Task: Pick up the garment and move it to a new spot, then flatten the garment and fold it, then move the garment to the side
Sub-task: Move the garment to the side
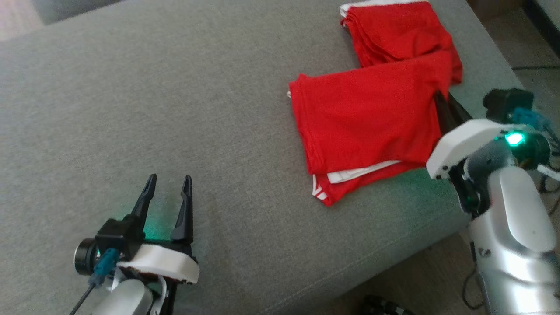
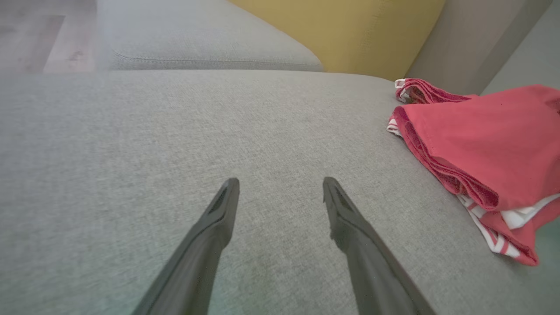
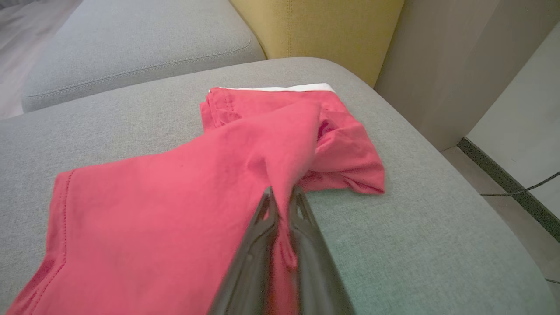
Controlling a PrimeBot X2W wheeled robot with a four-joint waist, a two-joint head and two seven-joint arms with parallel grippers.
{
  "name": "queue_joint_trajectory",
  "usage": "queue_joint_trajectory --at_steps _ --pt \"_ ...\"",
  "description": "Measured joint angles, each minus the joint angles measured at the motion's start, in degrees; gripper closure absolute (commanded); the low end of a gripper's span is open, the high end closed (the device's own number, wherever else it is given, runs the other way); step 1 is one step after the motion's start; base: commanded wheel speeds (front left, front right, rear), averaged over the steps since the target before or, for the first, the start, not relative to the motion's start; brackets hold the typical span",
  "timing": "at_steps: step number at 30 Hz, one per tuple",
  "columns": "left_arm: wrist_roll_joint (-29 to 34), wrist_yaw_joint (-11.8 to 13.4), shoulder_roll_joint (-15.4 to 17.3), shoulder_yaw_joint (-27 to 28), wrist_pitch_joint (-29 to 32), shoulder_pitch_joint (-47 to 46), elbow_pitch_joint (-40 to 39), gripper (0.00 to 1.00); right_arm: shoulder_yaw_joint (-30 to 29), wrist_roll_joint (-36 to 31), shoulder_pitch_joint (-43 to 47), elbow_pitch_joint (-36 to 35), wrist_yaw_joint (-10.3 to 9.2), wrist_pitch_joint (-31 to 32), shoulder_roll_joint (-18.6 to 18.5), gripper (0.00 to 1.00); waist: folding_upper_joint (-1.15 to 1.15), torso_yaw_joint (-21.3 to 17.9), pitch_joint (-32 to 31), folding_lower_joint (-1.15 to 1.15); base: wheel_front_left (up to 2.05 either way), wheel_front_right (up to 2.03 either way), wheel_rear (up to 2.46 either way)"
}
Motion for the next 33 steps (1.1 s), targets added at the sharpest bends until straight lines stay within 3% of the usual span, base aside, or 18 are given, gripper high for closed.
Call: queue_joint_trajectory --at_steps 5,14,25,31,32,33 --pt "0.4 -0.1 0.5 -0.2 0.5 -0.2 -0.2 0.0 0.8 0.0 -3.0 1.0 0.0 -0.5 0.2 1.0 0.0 -0.3 1.5 0.0 0.0 0.0 0.0" --pt "0.4 -0.1 0.1 -0.2 0.0 -0.2 0.1 0.0 0.3 -0.1 -11.0 3.3 0.0 1.0 -1.8 1.0 0.0 4.6 0.2 -0.01 0.0 0.0 0.0" --pt "-0.2 -0.1 0.0 -0.2 -0.6 -0.1 0.8 0.0 -7.4 -0.9 -20.8 9.8 0.0 2.0 -6.2 1.0 0.0 9.8 0.5 -0.01 0.0 0.0 0.0" --pt "-0.2 -0.1 -0.1 -0.8 -0.6 -0.2 0.8 0.0 -11.4 -4.1 -22.4 12.2 0.0 1.9 -10.7 1.0 0.0 11.0 1.0 -0.01 0.0 0.0 0.0" --pt "-0.2 -0.1 -0.1 -1.1 -0.6 -0.2 0.8 0.0 -11.9 -4.9 -22.4 12.4 0.0 1.4 -11.5 0.99 0.0 11.2 1.0 -0.01 0.0 0.0 0.0" --pt "-0.2 -0.1 -0.1 -1.4 -0.6 -0.2 0.8 0.0 -12.2 -5.7 -22.4 12.7 0.0 0.7 -12.1 0.75 0.0 11.3 1.1 -0.01 0.0 0.0 0.0"
